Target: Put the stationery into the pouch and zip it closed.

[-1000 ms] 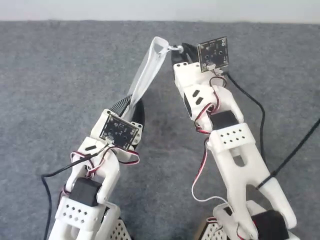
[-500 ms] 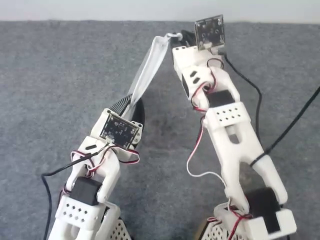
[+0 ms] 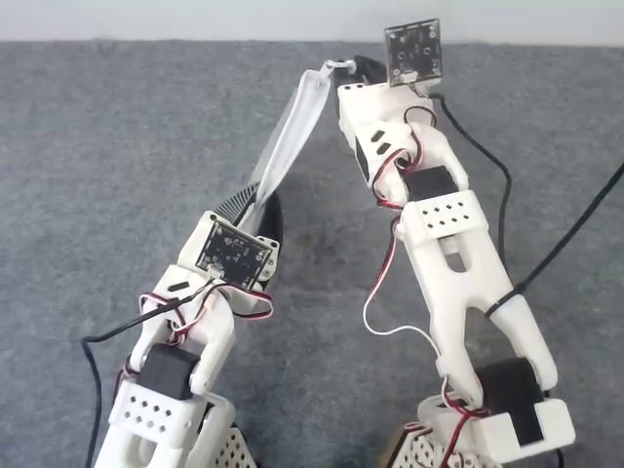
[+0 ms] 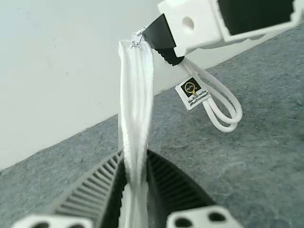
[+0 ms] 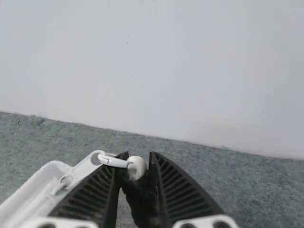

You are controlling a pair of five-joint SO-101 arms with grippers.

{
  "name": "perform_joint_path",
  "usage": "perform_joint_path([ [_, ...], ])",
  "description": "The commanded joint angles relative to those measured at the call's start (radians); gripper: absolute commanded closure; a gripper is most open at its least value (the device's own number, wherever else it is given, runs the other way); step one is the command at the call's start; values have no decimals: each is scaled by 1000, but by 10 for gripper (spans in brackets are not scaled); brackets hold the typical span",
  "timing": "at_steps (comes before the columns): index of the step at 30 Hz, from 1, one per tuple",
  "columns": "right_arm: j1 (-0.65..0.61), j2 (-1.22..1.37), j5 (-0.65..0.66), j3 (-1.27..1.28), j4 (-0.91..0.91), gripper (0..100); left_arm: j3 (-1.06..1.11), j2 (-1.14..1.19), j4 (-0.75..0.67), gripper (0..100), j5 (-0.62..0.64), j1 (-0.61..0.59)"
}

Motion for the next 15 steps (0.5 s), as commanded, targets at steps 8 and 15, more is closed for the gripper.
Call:
perform_joint_path([
  [8,182,24,-80,-66,7,991,-7,-15,48,991,-8,-5],
  [15,228,24,-160,-84,58,991,-7,-15,48,991,-11,-5],
])
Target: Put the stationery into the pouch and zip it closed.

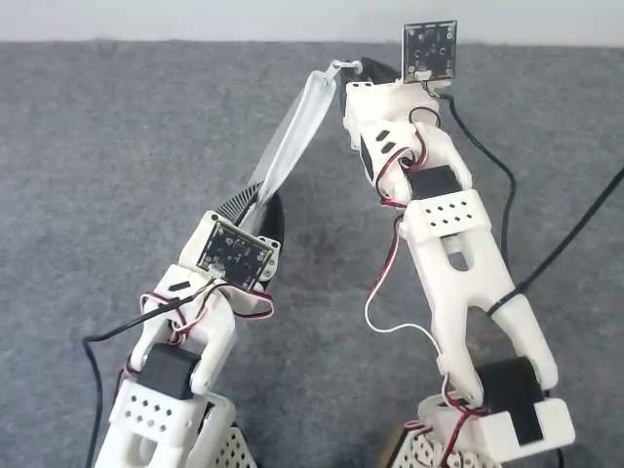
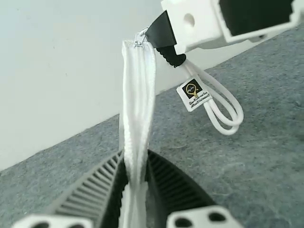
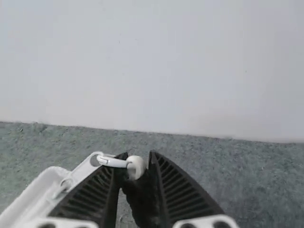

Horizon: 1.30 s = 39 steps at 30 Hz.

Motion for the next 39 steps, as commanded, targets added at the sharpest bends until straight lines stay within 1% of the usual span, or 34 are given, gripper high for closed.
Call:
perform_joint_path([
  [1,213,22,-86,-95,47,991,-5,-15,48,991,-11,-5],
  [6,249,22,-144,-117,93,991,-5,-15,48,991,-11,-5],
  [14,245,16,-147,-109,96,991,-5,-15,48,991,-11,-5],
  [16,243,10,-147,-112,120,989,-5,-15,48,991,-11,-5],
  [23,191,10,-144,-110,143,989,-5,-15,46,991,-11,-5],
  [26,171,2,-143,-117,197,989,-5,-15,46,991,-11,-5],
  [28,143,-41,-110,-110,249,989,-5,-15,46,990,-11,-5],
  [31,93,-124,-25,-89,352,988,-5,-15,48,990,-8,-11],
  [35,28,-245,38,-3,384,978,-5,-15,44,989,-6,-51],
  [39,-8,-361,43,92,386,871,-5,-15,44,988,-6,-52],
])
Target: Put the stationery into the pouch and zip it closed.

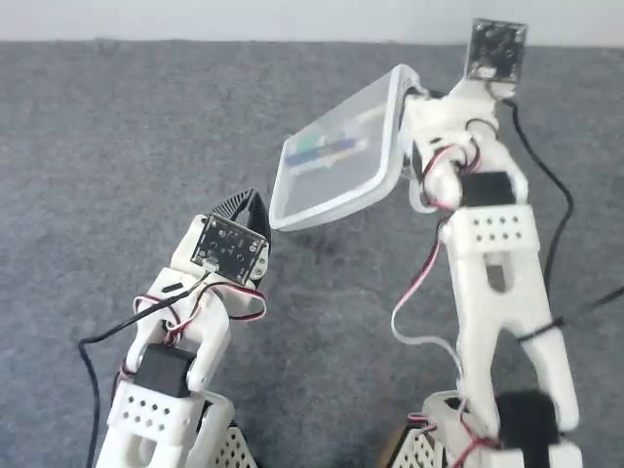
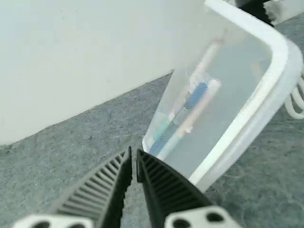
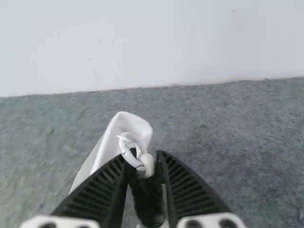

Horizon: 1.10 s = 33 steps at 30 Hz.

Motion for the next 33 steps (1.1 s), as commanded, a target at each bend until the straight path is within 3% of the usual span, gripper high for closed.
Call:
perform_joint_path([
  [1,-64,-133,18,51,8,845,-13,-14,-2,988,-6,-6],
  [4,-93,-196,21,107,5,807,-13,-14,-2,988,-5,-6],
  [28,-194,-768,25,436,-42,848,-13,-14,-5,987,41,-6],
  [33,-196,-776,26,439,-62,943,-13,-14,-5,988,41,-6],
])
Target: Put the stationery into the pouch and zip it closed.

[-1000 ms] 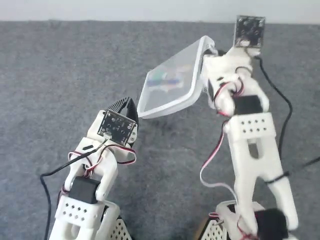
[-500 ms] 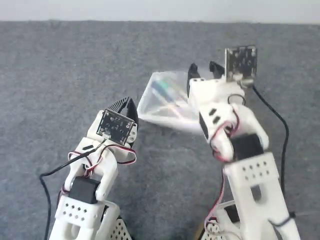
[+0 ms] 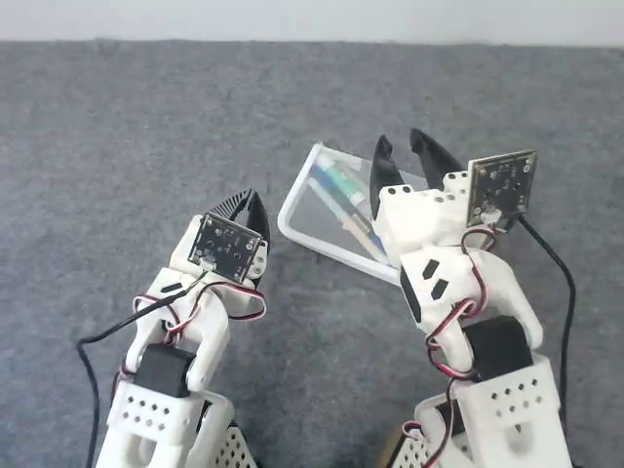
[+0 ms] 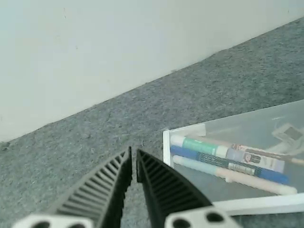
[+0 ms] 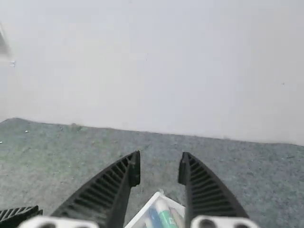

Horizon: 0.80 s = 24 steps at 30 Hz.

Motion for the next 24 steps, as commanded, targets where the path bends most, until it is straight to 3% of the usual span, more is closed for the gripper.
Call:
perform_joint_path([
  [1,-13,-25,28,-23,-24,958,-13,-14,-5,988,20,-6],
  [11,-64,-179,195,-8,-21,969,-7,-15,-40,988,21,-18],
  [24,-81,-460,199,193,-24,965,-4,-15,-61,988,94,-61],
])
